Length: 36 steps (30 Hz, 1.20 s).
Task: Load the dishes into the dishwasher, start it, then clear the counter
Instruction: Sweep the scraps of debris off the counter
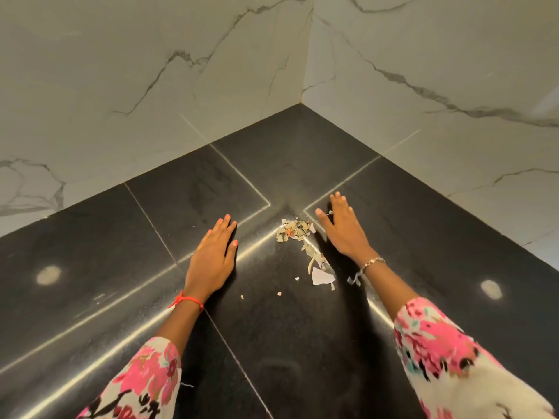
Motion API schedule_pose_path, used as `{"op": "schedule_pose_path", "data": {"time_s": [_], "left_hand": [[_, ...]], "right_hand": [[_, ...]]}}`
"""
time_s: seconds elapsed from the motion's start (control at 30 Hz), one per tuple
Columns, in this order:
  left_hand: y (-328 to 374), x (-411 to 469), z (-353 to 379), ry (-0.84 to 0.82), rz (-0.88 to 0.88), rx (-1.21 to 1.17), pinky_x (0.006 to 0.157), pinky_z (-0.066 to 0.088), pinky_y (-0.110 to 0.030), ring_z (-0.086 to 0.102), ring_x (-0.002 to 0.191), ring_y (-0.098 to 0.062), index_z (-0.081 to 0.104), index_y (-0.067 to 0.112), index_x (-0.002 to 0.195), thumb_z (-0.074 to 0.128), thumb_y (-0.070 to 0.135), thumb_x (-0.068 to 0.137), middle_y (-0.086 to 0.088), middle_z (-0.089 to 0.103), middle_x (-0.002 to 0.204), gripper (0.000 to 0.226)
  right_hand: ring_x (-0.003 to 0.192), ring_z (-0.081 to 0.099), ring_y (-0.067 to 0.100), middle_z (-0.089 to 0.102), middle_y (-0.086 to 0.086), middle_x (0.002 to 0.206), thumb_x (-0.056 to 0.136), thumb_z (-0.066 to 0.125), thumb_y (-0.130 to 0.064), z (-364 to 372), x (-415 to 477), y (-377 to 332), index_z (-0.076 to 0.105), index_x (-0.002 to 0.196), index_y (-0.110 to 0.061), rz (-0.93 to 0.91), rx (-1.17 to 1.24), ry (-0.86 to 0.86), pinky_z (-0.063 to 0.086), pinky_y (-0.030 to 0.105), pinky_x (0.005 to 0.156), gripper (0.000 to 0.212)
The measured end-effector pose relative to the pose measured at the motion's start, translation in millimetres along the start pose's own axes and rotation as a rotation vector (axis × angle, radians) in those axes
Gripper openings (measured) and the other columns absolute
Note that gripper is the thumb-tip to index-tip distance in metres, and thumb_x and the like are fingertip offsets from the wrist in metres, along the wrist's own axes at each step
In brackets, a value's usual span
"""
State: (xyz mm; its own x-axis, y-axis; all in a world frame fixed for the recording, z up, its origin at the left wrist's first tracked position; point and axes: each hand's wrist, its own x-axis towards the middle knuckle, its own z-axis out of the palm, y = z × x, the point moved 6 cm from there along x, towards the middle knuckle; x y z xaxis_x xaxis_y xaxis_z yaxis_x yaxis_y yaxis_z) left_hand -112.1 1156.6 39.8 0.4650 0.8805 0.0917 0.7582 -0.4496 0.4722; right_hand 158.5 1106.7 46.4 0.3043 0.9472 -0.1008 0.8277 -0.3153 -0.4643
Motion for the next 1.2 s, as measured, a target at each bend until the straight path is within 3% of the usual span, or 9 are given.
{"op": "schedule_pose_path", "data": {"time_s": [0.3, 0.4, 0.47, 0.7, 0.93, 1.0, 1.07, 1.13, 1.2], "left_hand": [[2.4, 0.5, -1.9, 0.012, -0.008, -0.008, 0.119, 0.007, -0.026, 0.014, 0.146, -0.012, 0.029, 0.013, 0.147, 0.038, 0.020, 0.100, 0.001, 0.019, 0.157, 0.048], [2.4, 0.0, -1.0, 0.007, -0.013, 0.002, 0.119, 0.006, -0.025, 0.013, 0.146, -0.011, 0.028, 0.014, 0.148, 0.037, 0.021, 0.101, 0.002, 0.018, 0.158, 0.049], [1.5, 0.1, -0.8, 0.009, -0.014, 0.011, 0.118, 0.005, -0.024, 0.012, 0.146, -0.011, 0.027, 0.015, 0.148, 0.036, 0.022, 0.101, 0.002, 0.018, 0.158, 0.049], [2.0, -0.7, -1.7, 0.016, -0.013, -0.002, 0.118, 0.006, -0.025, 0.014, 0.146, -0.011, 0.028, 0.015, 0.148, 0.037, 0.021, 0.100, 0.001, 0.020, 0.157, 0.049], [2.6, -0.9, -2.6, 0.017, -0.018, -0.021, 0.119, 0.009, -0.027, 0.016, 0.146, -0.013, 0.032, 0.014, 0.146, 0.038, 0.019, 0.100, 0.000, 0.022, 0.157, 0.048], [4.5, -1.6, -3.3, 0.016, -0.009, -0.023, 0.120, 0.010, -0.029, 0.016, 0.146, -0.014, 0.032, 0.013, 0.146, 0.038, 0.019, 0.100, -0.001, 0.022, 0.157, 0.047], [2.3, -0.6, -4.5, 0.010, -0.017, -0.017, 0.120, 0.010, -0.030, 0.016, 0.146, -0.014, 0.031, 0.013, 0.147, 0.037, 0.019, 0.100, -0.001, 0.022, 0.157, 0.047], [4.1, -0.6, -4.0, -0.001, -0.014, -0.010, 0.120, 0.010, -0.031, 0.015, 0.146, -0.016, 0.029, 0.011, 0.147, 0.036, 0.019, 0.100, -0.003, 0.020, 0.157, 0.048], [6.5, -0.7, -1.9, -0.029, -0.015, 0.044, 0.120, 0.009, -0.033, 0.012, 0.147, -0.018, 0.025, 0.009, 0.148, 0.032, 0.021, 0.101, -0.005, 0.016, 0.158, 0.049]], "right_hand": [[0.139, 0.007, -0.008, 0.021, -0.012, 0.154, 0.095, 0.029, -0.057, 54.1, -58.6, -71.2, 0.029, 0.146, -0.027, -0.368, 0.134, -0.126, 0.003, 0.020, 0.117, 0.059], [0.134, 0.030, -0.009, 0.040, -0.022, 0.143, 0.089, 0.046, -0.057, 55.0, -78.1, -70.1, 0.048, 0.133, -0.037, -0.291, 0.503, -0.265, 0.020, 0.022, 0.115, 0.048], [0.127, 0.036, -0.013, 0.041, -0.023, 0.139, 0.089, 0.050, -0.052, 42.3, -70.4, -69.9, 0.052, 0.130, -0.033, -0.257, 0.590, -0.203, 0.030, 0.022, 0.110, 0.045], [0.145, 0.001, 0.009, 0.007, -0.003, 0.158, 0.100, 0.032, -0.043, 53.0, -14.3, -89.8, 0.019, 0.149, -0.019, -0.310, 0.078, -0.221, -0.003, 0.028, 0.115, 0.057], [0.143, 0.013, 0.003, 0.025, -0.014, 0.153, 0.102, 0.029, -0.037, 61.7, -79.2, -79.0, 0.037, 0.142, -0.028, -0.468, 0.166, -0.502, 0.002, 0.032, 0.120, 0.042], [0.142, 0.023, 0.009, 0.031, -0.017, 0.149, 0.100, 0.034, -0.040, 43.7, -94.9, -61.3, 0.044, 0.137, -0.031, -0.357, 0.318, -0.412, 0.015, 0.036, 0.119, 0.040], [0.138, 0.029, 0.003, 0.035, -0.018, 0.146, 0.100, 0.037, -0.038, 18.5, -104.3, -39.4, 0.049, 0.134, -0.029, -0.199, 0.485, -0.121, 0.023, 0.030, 0.115, 0.037], [0.137, 0.024, -0.003, 0.033, -0.015, 0.148, 0.100, 0.036, -0.038, 7.4, -124.1, -12.2, 0.045, 0.138, -0.027, -0.013, 0.520, 0.074, 0.020, 0.027, 0.116, 0.041], [0.141, 0.014, -0.001, 0.022, -0.012, 0.153, 0.100, 0.032, -0.039, 15.2, -144.3, 2.1, 0.032, 0.145, -0.024, 0.068, 0.403, 0.082, 0.009, 0.025, 0.118, 0.047]]}}
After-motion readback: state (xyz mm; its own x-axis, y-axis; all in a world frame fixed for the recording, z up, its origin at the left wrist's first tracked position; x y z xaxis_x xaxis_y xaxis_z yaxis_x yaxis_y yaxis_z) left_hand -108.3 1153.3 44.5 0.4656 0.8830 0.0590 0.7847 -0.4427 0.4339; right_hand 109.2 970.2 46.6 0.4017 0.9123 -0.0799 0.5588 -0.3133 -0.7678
